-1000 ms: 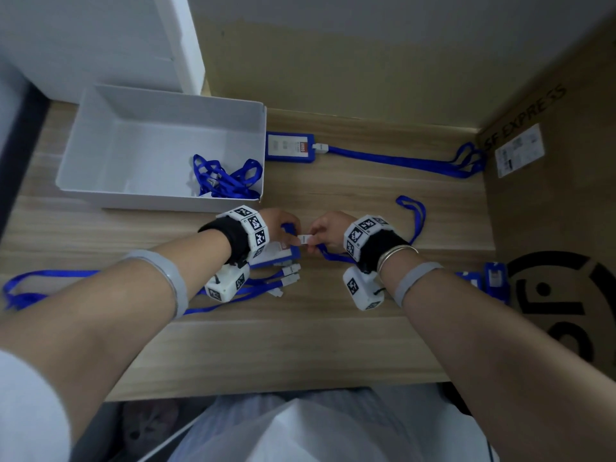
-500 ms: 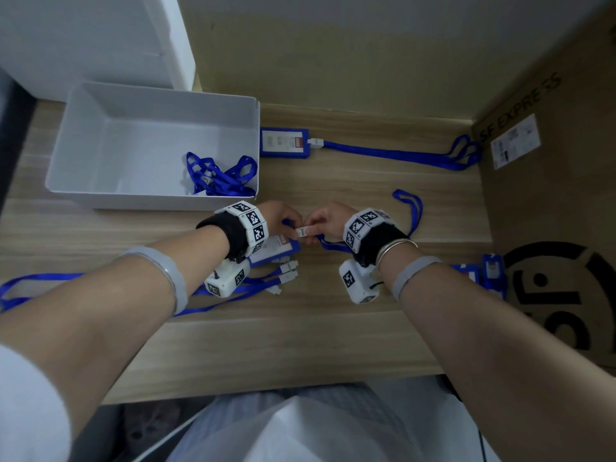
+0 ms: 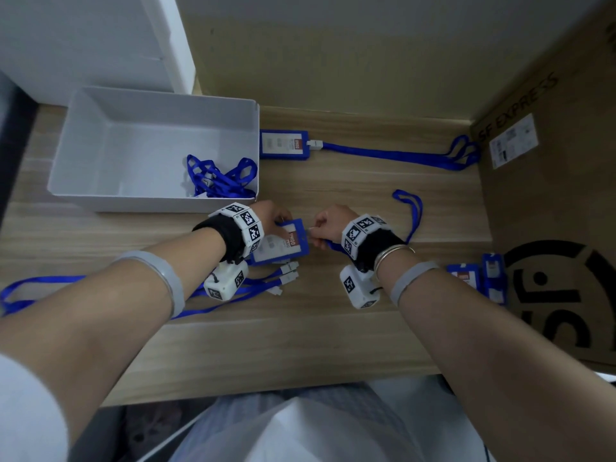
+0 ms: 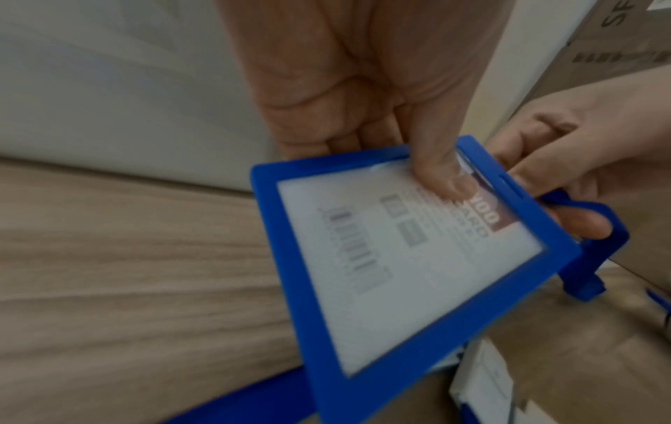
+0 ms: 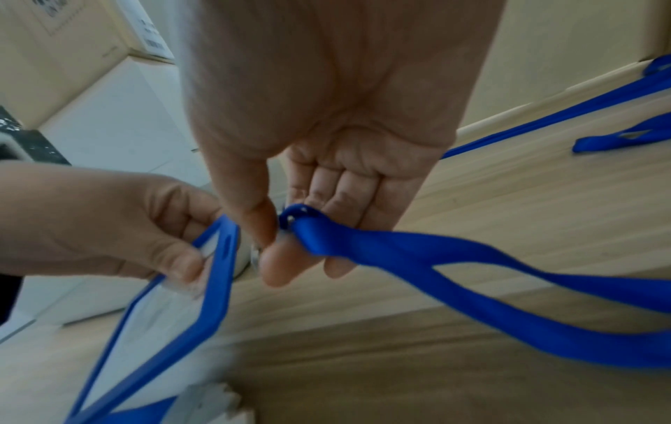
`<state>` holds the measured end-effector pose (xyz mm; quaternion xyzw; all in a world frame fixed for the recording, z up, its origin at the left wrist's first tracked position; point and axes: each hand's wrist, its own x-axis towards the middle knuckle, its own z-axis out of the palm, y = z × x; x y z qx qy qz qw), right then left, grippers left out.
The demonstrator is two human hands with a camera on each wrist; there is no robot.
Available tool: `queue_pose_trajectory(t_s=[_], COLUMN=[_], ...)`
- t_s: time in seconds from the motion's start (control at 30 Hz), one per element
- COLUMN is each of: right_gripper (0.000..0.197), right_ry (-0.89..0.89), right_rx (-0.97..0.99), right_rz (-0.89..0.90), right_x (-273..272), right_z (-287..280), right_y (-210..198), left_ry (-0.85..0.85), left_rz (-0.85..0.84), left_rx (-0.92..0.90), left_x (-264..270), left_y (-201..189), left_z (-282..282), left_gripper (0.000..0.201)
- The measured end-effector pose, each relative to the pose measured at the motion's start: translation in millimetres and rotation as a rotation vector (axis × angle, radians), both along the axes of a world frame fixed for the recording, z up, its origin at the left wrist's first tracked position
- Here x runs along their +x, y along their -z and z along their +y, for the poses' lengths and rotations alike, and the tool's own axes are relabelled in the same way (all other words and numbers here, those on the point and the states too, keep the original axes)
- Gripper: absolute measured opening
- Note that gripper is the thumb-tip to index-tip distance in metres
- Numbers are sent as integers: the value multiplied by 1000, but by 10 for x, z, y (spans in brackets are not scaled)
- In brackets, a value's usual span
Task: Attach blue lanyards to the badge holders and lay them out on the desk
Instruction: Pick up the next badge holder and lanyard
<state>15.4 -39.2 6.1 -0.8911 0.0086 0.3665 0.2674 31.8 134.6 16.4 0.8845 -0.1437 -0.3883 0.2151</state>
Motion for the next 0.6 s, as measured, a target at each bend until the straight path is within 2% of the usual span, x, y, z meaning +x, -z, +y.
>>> queue_pose_trajectory(t_s=[0.13, 0.27, 0.33, 0.43, 0.53, 0.6], right_gripper=[18, 10, 13, 21, 36, 57], right_ry=[77, 520, 602, 539, 194, 87], right_rx=[-9, 146, 32, -283, -681, -784], right_rz=[39, -106, -221, -246, -40, 54], right_x=[30, 192, 273, 266, 145, 36], right_z=[99, -1, -203, -600, -868, -959], right_y=[-25, -97, -169, -234, -168, -51], left_ry=[-12, 15, 31, 36, 33, 20], left_rz=[-15, 7, 16, 21, 33, 41], left_rx=[35, 91, 106, 115, 119, 109], left_x=[30, 43, 60, 97, 117, 124], left_y=[-36, -41, -47, -44, -17, 8], left_z=[-19, -9, -34, -102, -171, -213], left_gripper=[41, 39, 39, 44, 48, 48])
